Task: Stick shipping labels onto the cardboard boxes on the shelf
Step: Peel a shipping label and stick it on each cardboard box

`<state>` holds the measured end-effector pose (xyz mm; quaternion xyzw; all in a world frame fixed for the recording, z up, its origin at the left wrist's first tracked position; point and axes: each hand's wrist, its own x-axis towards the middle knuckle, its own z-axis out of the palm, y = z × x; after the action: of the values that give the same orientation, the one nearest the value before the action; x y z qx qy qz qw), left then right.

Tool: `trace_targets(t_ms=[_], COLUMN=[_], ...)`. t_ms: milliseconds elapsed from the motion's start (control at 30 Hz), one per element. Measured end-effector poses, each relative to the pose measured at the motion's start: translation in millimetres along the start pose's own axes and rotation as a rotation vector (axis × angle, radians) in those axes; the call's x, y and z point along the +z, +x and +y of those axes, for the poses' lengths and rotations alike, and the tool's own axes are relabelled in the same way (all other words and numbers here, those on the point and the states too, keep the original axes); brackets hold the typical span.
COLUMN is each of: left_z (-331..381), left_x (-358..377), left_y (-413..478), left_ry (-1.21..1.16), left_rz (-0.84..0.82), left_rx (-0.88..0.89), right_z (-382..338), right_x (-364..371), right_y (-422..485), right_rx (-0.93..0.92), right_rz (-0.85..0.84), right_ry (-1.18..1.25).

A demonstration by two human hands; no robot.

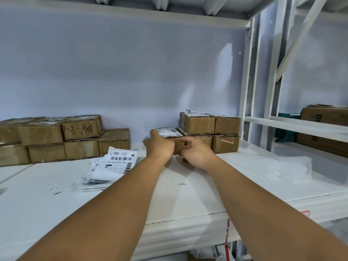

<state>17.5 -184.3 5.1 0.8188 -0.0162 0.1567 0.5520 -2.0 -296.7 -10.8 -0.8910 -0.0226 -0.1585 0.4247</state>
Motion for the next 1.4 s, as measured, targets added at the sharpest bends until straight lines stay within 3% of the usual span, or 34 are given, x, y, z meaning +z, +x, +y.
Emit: trace_targets(t_ms=[100, 300, 400, 567, 667, 767, 900, 1033, 1167, 1267, 1400], left_z=[11.4, 11.9, -3.5, -44.1, -51.0, -52.2, -53.5, -51.7, -50.3, -48.3, -39.8], left_x=[-17.0, -58.1, -85.4, -126.0, -125.5, -121.0, -118.2, -114.8, -111.0, -106.5, -104.0], left_y=[1.0, 32.0, 47.0, 57.9, 64.4, 67.6, 59.9, 56.1, 55.3, 62.6, 65.0], left_ry=[0.159, 0.616, 0.679, 0.579, 0.607, 0.703, 1.010, 1.199, 1.124, 0.954, 0.519], left_rz=[0.135, 0.049, 0.062, 0.228, 0.202, 0.161, 0.117, 0.079, 0.027, -0.013, 0.015], left_rx=[0.177, 0.234, 0.194, 0.167, 0.133, 0.128, 0.048, 0.005, 0.015, 0.021, -0.013], right_z=[-1.8, 2.2, 0.1, -27.3, -55.5, -83.0, -91.7, -76.5, -65.3, -65.2, -65.1], right_x=[0.0, 2.1, 3.7, 11.7, 25.1, 49.8, 91.0, 99.5, 92.0, 95.3, 93.8], right_y=[1.2, 2.7, -2.4, -9.9, -0.8, 17.9, 33.0, 38.2, 42.3, 43.8, 45.8], right_rx=[-0.008, -0.063, -0.062, -0.157, -0.189, -0.129, -0.069, -0.024, 0.074, 0.081, 0.107], right_rz=[-0.008, -0.005, -0.026, -0.046, -0.112, -0.192, -0.202, -0.262, -0.270, -0.260, -0.227], right_ry=[0.012, -0.035, -0.040, 0.040, 0.100, 0.216, 0.268, 0.178, 0.444, 0.458, 0.501])
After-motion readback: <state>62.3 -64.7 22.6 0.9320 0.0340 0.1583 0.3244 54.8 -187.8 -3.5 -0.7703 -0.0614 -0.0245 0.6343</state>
